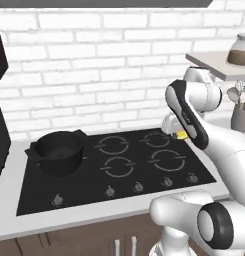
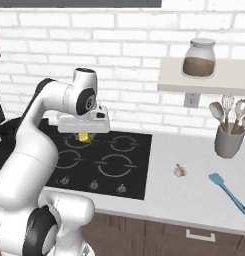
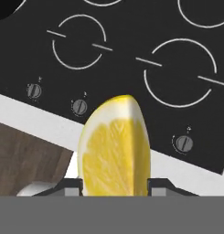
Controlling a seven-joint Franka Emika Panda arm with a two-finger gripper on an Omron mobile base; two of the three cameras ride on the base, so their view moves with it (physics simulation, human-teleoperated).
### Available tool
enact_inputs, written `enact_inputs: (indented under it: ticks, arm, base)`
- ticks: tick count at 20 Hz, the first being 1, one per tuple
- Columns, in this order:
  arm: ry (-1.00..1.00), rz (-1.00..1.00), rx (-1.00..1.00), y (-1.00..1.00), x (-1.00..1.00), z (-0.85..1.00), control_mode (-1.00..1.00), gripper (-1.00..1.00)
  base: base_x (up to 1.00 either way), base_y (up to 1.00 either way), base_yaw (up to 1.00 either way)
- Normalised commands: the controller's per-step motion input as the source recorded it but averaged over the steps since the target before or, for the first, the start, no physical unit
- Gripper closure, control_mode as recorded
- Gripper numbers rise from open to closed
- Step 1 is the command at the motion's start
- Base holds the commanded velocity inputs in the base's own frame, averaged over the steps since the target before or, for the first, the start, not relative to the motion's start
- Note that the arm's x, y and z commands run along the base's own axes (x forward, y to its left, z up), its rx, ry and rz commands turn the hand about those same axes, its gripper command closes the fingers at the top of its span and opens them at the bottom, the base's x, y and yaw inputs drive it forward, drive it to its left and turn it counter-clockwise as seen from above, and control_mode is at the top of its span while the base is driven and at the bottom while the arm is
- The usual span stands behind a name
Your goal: Put the garlic and lemon wedge in the pot. Retrieve the spatula and lightly stir the vegetables in the pot.
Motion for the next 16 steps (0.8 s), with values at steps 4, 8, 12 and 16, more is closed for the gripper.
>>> enact_inputs:
  ticks: [4,8,12,16]
  arm:
    - [0.00,0.00,0.00,0.00,0.00,0.00,1.00,1.00]
    - [0.00,0.00,0.00,0.00,0.00,0.00,1.00,1.00]
    - [-0.05,-0.02,0.00,0.76,0.02,0.13,-1.00,1.00]
    - [-0.16,0.00,0.04,0.72,0.29,0.04,-1.00,1.00]
  base:
    - [0.00,1.00,-0.07]
    - [0.03,0.96,-0.06]
    - [0.00,0.00,0.00]
    - [0.00,0.00,0.00]
